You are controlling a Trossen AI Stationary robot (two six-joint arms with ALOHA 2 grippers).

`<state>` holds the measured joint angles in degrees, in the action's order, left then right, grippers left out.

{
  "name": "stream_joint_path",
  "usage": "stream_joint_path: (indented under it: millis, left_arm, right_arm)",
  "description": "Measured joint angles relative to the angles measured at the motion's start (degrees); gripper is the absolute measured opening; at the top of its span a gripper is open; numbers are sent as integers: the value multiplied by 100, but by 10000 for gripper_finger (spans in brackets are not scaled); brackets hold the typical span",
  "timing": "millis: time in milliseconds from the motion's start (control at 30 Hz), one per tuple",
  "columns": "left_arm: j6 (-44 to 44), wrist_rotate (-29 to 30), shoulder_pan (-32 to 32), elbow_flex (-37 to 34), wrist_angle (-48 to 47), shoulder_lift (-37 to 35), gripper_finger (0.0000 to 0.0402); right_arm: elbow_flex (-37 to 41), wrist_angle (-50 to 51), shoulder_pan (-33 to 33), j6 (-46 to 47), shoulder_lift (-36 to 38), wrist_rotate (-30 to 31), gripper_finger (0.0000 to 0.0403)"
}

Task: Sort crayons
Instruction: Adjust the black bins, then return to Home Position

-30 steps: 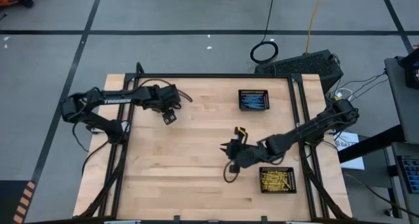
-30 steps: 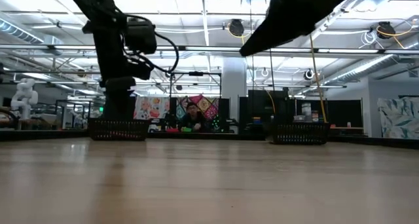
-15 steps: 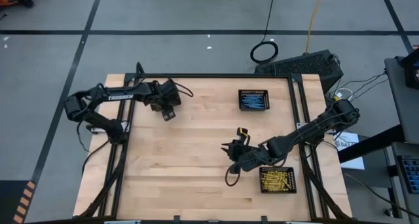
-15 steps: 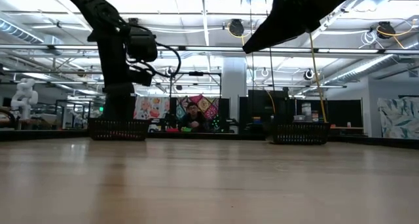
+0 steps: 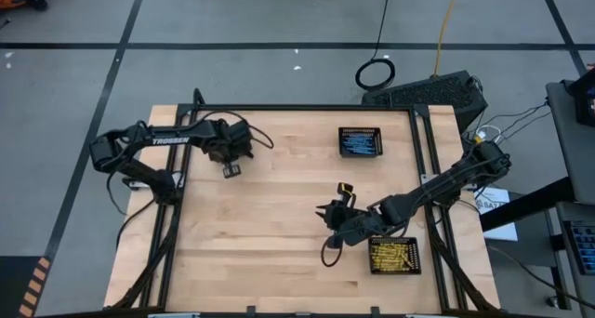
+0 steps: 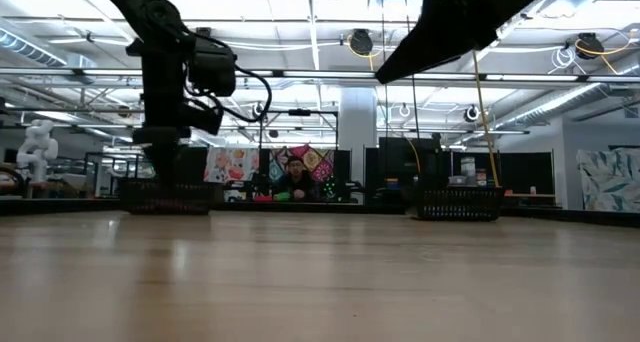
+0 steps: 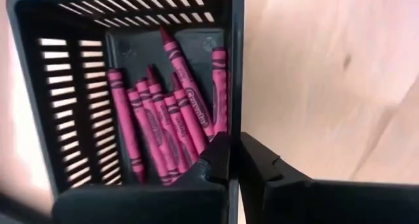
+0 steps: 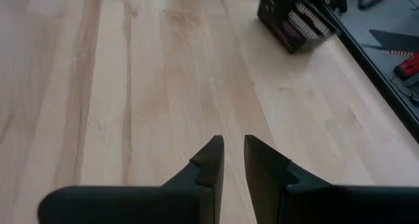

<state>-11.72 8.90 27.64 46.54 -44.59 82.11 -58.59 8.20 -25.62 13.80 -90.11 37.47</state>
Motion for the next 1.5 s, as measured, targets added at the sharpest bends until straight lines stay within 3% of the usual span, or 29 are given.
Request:
stream_joint_path:
  millis: [300, 667, 833, 1000, 1100, 1200, 1500]
  left_arm:
    - [-1378, 337, -267, 0, -252, -48, 4]
    - [-1431, 40, -261, 0, -250, -48, 10]
    - [-1506, 31, -261, 2, -296, -48, 64]
    - [-1349, -3, -261, 380, -1073, -58, 139]
    - [-1131, -152, -259, 763, -1593, -278, 171]
    - [-953, -402, -260, 992, -1385, -791, 187]
    - [-41, -1472, -265, 56, 1468, -3260, 192]
  right_arm:
    - [0, 93, 2, 75, -4, 0, 45]
    - [0, 65, 2, 71, -4, 0, 45]
    - [0, 62, 2, 64, -4, 0, 45]
    - [0, 284, 2, -7, 146, -11, 45]
    - [-9, 908, 60, -184, 580, -28, 45]
    - [180, 1662, 369, -190, 1162, -286, 45]
    - [2370, 479, 2214, -717, 4137, -2786, 17]
